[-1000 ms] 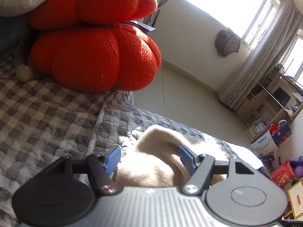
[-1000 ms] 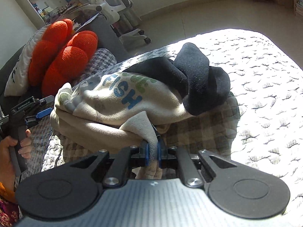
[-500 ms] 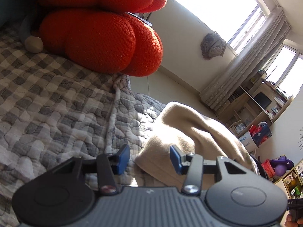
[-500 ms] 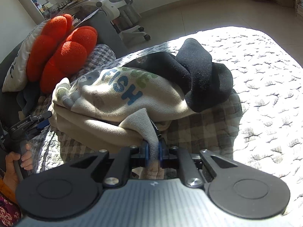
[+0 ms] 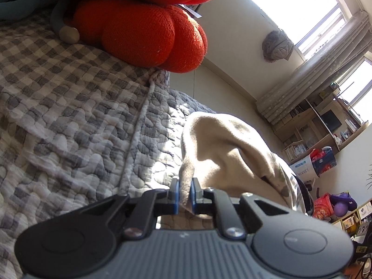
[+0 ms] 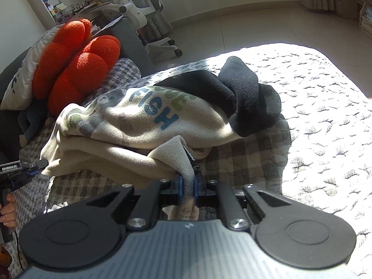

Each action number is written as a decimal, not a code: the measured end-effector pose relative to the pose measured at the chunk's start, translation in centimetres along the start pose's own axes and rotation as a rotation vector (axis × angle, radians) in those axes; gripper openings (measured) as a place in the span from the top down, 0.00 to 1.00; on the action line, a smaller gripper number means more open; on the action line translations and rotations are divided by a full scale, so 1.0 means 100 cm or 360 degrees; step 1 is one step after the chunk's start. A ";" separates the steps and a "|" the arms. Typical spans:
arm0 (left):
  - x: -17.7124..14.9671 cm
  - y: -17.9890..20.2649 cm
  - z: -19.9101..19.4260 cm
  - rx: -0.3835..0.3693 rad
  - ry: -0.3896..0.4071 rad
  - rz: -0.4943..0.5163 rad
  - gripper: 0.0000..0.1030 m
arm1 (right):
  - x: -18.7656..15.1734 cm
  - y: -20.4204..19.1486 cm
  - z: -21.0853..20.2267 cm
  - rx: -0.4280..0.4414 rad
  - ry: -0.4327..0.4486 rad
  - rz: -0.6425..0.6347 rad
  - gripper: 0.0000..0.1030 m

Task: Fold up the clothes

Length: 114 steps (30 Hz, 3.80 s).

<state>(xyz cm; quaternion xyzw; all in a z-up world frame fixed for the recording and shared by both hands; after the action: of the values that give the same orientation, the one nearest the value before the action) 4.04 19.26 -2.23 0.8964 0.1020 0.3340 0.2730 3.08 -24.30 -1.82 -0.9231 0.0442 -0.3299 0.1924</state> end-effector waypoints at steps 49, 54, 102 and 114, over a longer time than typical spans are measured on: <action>-0.103 0.037 -0.067 -0.0162 -0.0657 0.0497 0.43 | -0.048 0.024 -0.095 0.0033 -0.0476 -0.0241 0.39; -0.083 0.041 -0.052 -0.0152 -0.0601 0.0431 0.43 | -0.029 0.022 -0.086 0.0062 -0.0431 -0.0219 0.39; 0.057 0.024 0.098 -0.0137 -0.0442 -0.0215 0.67 | 0.088 -0.122 0.135 0.0164 -0.0367 -0.0648 0.73; 0.038 0.051 0.043 -0.0188 -0.0214 0.0125 0.89 | 0.095 -0.112 0.078 0.0046 -0.0052 -0.0613 1.00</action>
<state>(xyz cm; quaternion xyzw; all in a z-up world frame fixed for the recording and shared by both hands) 9.74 14.67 0.00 0.9024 0.0284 0.2889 0.3184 14.83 -13.41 2.60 -0.9169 -0.1411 -0.3462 0.1397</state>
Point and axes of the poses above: each gripper's, at about its wrist camera, not at the fingertips, and z roughly the way its jaws point, y to its right, x to its top, the point moved 2 cm from there along z, roughly the way its jaws point, and after that the axes turned 1 degree about x, right-handed, at the moved point
